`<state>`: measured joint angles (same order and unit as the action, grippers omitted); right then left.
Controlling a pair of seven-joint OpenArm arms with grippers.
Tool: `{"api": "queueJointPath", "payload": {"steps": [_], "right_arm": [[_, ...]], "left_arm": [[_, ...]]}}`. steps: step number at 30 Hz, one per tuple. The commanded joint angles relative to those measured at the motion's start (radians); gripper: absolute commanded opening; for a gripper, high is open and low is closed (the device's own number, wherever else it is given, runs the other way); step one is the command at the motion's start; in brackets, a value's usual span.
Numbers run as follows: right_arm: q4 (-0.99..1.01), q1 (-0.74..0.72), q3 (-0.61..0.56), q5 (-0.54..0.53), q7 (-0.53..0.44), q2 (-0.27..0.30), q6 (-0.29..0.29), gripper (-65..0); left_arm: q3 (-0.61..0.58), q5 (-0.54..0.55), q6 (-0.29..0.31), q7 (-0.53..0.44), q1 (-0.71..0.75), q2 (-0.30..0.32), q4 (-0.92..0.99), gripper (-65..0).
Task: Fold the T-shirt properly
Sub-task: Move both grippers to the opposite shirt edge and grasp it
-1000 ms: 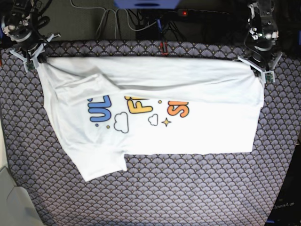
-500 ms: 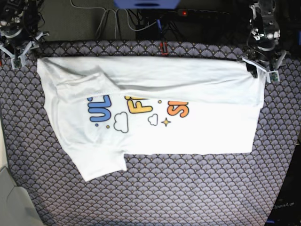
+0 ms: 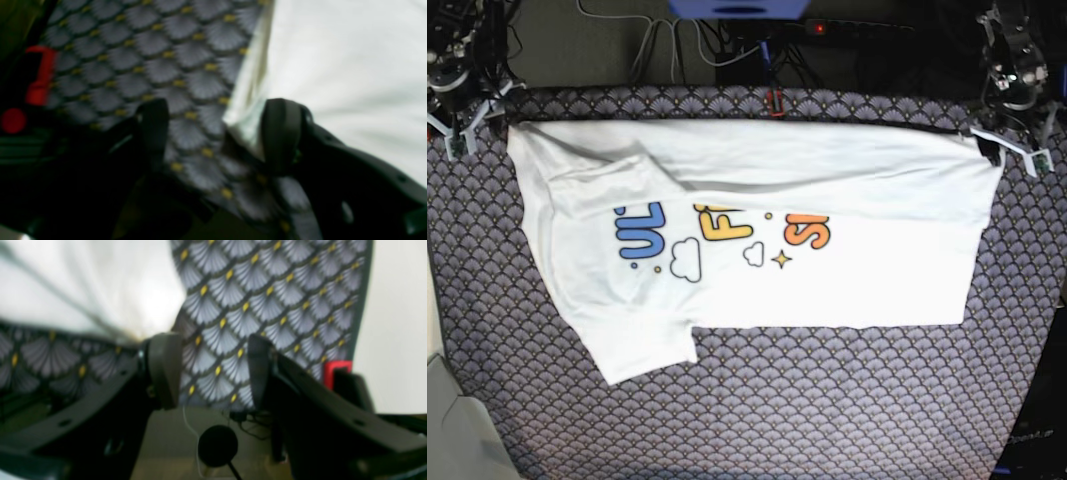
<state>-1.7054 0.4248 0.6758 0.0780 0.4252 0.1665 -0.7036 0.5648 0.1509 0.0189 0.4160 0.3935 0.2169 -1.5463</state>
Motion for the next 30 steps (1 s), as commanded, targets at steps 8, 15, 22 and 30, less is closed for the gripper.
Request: {"api": "queueJointPath", "payload": {"steps": [8,15,22,30], "right_arm": [[-0.015,-0.14,-0.005,-0.01,0.025,0.063,0.005,-32.2],[-0.008,-0.317,-0.152,-0.01,0.13,0.138,0.005,-32.1],[0.172,-0.571,-0.397,-0.007,0.194,0.178,0.005,-32.0],[0.621,-0.872,-0.512,-0.007,0.166,0.179,0.005,-32.0]], "left_arm": [[0.053,0.019,-0.006,-0.033,-0.078,0.014,-0.108,-22.4],[-0.001,0.013,-0.006,-0.033,-0.207,-0.007,-0.115,-22.4],[-0.131,0.011,-0.007,-0.032,-0.434,0.009,0.06,-22.4],[-0.242,-0.104,-0.007,-0.039,-0.68,0.039,0.347,-22.4]]}}
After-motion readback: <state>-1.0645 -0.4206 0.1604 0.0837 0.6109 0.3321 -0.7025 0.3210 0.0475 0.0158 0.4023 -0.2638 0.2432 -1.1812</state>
